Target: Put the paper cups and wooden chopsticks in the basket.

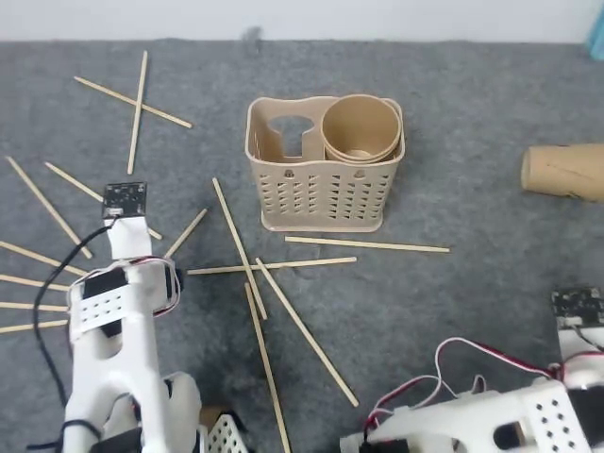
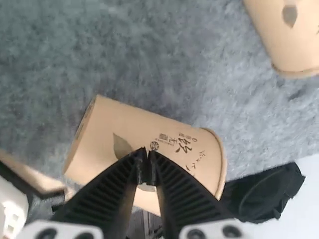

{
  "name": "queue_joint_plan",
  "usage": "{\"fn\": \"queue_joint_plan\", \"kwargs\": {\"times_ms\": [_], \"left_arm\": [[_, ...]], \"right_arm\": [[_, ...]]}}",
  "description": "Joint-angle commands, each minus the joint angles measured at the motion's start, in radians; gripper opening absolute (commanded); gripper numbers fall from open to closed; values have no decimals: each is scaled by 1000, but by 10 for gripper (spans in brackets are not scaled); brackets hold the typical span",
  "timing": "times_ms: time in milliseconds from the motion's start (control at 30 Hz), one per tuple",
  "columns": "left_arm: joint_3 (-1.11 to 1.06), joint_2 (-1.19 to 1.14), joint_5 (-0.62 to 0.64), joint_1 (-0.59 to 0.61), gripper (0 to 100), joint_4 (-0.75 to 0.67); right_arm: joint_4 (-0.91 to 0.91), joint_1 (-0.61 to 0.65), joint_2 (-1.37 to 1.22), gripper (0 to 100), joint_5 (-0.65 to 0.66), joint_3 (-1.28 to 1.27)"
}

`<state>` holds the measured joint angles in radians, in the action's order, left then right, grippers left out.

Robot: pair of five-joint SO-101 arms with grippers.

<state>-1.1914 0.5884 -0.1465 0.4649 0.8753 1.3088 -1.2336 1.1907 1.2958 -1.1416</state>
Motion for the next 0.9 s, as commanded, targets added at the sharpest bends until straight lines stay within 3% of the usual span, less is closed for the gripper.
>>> {"fn": "queue_joint_plan", "kwargs": {"times_ms": [0,233,333,400,533,733,867], "left_arm": [[4,31,-5,0,184,-17],[4,31,-5,0,184,-17],[4,31,-5,0,184,-17],[4,31,-5,0,184,-17],[4,31,-5,0,184,-17],[5,31,-5,0,184,-17],[5,31,-5,0,184,-17]], "right_arm": [[-47,61,-1,9,-83,3],[-93,189,-1,9,-232,37],[22,191,-1,9,-252,127],[182,174,-1,9,-193,198],[464,70,-1,9,55,287],[481,-142,-1,9,313,293],[466,-140,-1,9,347,269]]}}
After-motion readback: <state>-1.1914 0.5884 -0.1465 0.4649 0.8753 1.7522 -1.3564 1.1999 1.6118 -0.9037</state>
